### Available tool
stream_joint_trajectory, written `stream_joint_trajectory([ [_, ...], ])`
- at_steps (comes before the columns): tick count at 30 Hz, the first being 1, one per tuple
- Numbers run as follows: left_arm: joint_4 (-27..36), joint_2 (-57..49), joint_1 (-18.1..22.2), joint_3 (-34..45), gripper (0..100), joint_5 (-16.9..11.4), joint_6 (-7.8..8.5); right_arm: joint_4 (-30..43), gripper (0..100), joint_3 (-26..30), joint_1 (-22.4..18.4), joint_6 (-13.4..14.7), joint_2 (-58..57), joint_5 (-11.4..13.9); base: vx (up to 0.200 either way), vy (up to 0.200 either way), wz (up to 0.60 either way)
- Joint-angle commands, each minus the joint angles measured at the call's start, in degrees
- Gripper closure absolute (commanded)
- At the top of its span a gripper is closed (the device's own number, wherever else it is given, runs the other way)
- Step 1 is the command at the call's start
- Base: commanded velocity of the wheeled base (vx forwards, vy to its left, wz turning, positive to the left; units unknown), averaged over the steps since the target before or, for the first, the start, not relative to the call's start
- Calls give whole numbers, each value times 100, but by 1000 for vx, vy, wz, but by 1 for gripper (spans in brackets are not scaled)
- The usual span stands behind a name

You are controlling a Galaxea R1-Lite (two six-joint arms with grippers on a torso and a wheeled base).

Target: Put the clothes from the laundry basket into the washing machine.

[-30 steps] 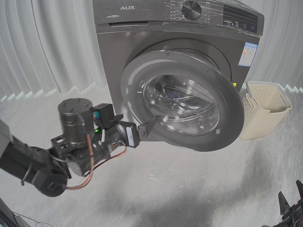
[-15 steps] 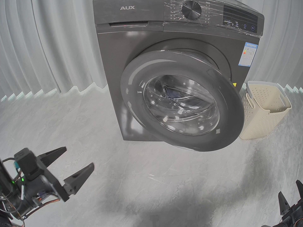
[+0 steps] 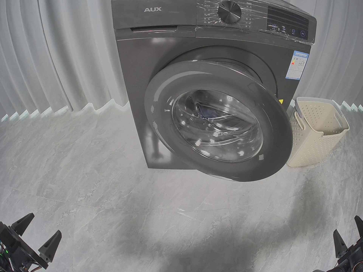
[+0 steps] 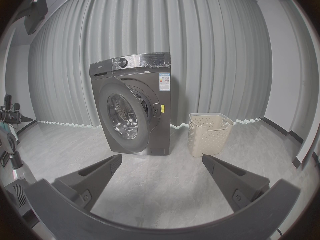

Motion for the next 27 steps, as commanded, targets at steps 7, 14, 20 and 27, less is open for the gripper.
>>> stream_joint_trajectory([
  [7,1286,-2110,1215,118,0,-155,106,-1,0,5,4,-9,-93,20,0,0,0],
  [14,1304,-2198,1962,118,0,-418,185,8,0,5,-5,-18,-93,46,0,0,0],
  [20,1761,-2382,1531,109,0,-585,413,-1,0,5,-5,-18,-93,37,0,0,0],
  [27,1726,-2611,1663,109,0,-647,431,-264,0,101,-14,9,-93,143,0,0,0],
])
